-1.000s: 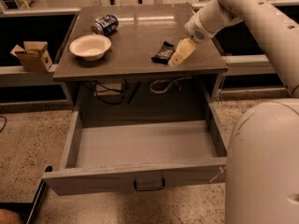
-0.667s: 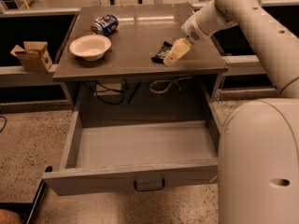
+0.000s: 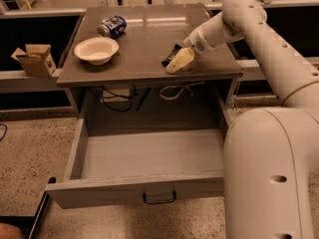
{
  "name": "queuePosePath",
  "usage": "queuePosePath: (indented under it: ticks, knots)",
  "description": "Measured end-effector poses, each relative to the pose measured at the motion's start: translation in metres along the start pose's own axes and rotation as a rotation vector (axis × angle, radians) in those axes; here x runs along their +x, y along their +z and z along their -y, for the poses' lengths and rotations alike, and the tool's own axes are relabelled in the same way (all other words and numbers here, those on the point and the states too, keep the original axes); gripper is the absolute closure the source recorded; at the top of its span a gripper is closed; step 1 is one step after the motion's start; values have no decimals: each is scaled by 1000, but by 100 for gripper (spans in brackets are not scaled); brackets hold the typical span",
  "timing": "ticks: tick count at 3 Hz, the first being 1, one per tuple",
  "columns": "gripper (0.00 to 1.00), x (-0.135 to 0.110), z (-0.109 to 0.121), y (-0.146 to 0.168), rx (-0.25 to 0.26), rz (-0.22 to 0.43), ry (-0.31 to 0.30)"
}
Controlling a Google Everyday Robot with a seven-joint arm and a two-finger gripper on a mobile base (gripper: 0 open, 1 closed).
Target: Place rxbar chocolate into top drawer
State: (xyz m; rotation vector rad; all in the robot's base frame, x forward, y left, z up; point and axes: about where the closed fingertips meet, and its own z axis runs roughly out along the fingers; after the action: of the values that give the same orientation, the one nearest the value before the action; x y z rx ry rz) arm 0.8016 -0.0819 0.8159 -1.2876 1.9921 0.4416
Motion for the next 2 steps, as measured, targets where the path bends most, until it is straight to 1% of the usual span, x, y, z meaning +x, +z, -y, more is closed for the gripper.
queuePosePath:
  ticks: [1, 2]
  knots:
    - [45, -1, -1, 7, -20, 11, 16]
    - [69, -4, -1, 3, -20, 11, 16]
